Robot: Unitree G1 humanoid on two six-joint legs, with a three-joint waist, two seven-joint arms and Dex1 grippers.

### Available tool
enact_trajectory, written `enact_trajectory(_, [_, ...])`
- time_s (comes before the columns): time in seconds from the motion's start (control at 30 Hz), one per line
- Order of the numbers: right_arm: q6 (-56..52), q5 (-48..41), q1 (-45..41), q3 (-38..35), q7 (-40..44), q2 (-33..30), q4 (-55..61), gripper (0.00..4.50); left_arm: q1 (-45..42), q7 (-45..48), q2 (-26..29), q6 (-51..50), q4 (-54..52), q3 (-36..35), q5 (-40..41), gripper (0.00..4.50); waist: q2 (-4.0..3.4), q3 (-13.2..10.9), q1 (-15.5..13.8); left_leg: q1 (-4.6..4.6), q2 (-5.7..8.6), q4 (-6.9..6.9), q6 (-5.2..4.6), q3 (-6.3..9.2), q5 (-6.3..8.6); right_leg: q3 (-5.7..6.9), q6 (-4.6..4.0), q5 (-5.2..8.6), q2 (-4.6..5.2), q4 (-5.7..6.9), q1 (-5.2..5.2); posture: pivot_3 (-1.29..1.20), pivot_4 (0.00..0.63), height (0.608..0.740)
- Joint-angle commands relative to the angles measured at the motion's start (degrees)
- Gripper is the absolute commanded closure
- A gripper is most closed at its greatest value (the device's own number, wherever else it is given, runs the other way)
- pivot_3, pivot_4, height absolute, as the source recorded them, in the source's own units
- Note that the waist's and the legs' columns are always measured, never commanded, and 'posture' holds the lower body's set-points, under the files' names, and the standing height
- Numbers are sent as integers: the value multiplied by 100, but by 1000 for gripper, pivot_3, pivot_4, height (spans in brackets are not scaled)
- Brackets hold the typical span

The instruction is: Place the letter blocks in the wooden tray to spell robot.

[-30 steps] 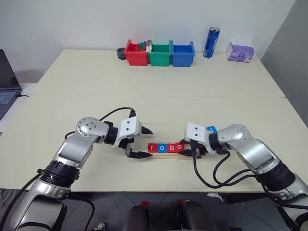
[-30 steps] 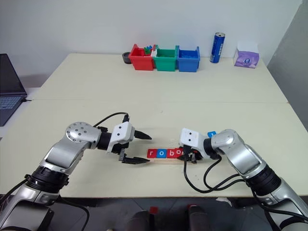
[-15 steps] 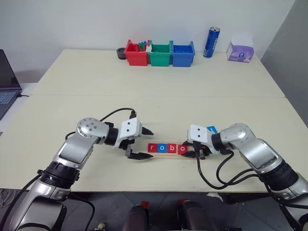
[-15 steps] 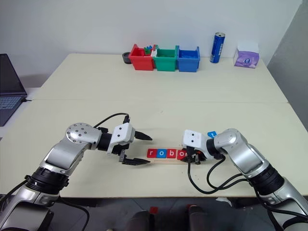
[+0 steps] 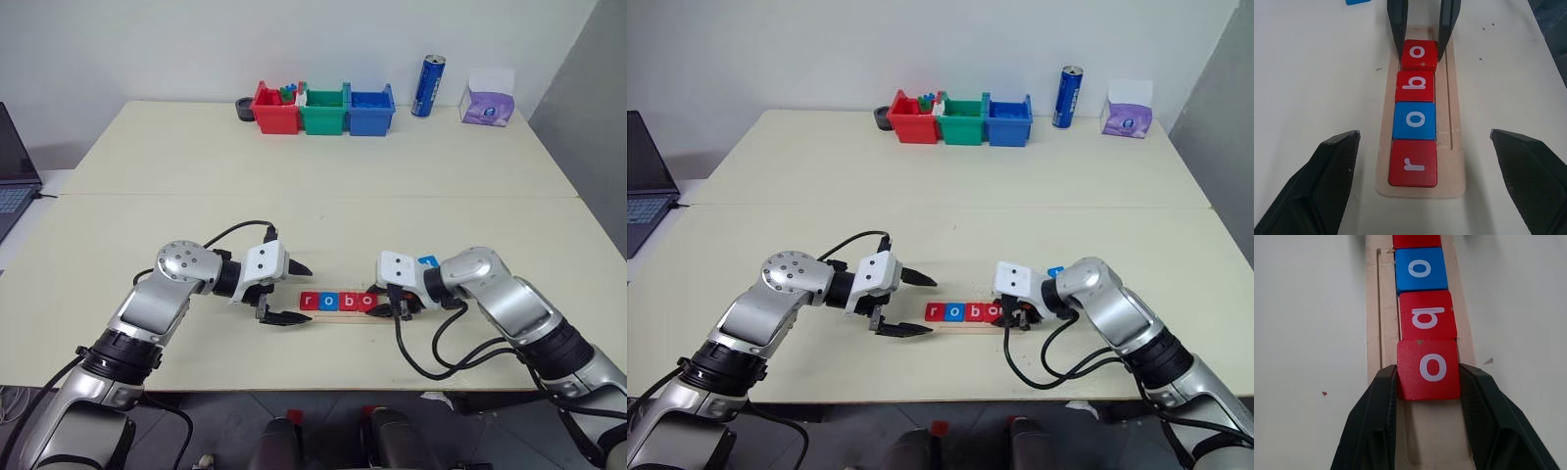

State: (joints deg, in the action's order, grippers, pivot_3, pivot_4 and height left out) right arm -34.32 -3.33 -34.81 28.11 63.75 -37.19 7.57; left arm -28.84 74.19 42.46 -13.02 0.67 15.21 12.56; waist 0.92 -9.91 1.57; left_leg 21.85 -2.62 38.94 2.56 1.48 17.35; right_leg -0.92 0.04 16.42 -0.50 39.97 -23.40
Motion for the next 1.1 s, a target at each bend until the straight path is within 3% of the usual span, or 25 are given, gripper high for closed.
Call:
enact_trajectory(0.03, [89, 83, -129, 0, 63, 19, -36, 3051, 26, -60, 26, 48, -208, -169, 13, 0, 0, 0, 0, 0, 0, 0, 0, 0, 0, 0, 0, 0, 0, 0, 0, 0, 150, 740])
enact_trajectory(0.43, [57, 82, -192, 30, 158, 71, -174, 3051, 22, -116, 61, -95, -367, -181, 50, 0, 0, 0, 0, -1, 0, 0, 0, 0, 0, 0, 0, 0, 0, 0, 0, 0, 150, 740])
enact_trajectory(0.47, [47, 75, -200, 25, 164, 80, -181, 2319, 19, -115, 60, -98, -368, -183, 49, 0, 0, 0, 0, -1, 0, 0, 0, 0, 0, 0, 0, 0, 0, 1, 0, 0, 150, 740])
enact_trajectory(0.7, [-66, -54, -240, -116, 162, 144, -122, 22, 6, -113, 49, -95, -356, -177, 30, 0, 0, 0, 0, 0, 0, 0, 0, 0, 0, 0, 0, 0, 0, 0, 0, 0, 150, 740])
enact_trajectory(0.93, [-619, -544, 182, -941, -85, -163, 991, 22, 40, -141, 51, -101, -388, -189, 31, 0, 0, 0, -3, 3, 0, 0, 0, 2, 0, 1, 0, 0, 1, -1, -1, 0, 150, 740])
enact_trajectory(1.1, [-510, -295, 773, -926, -541, -337, 1401, 22, 27, -134, 23, -83, -347, -167, 21, 0, 1, 0, -7, 4, 1, -1, 0, -1, 0, -1, 0, 0, 2, -2, 0, 0, 150, 740])
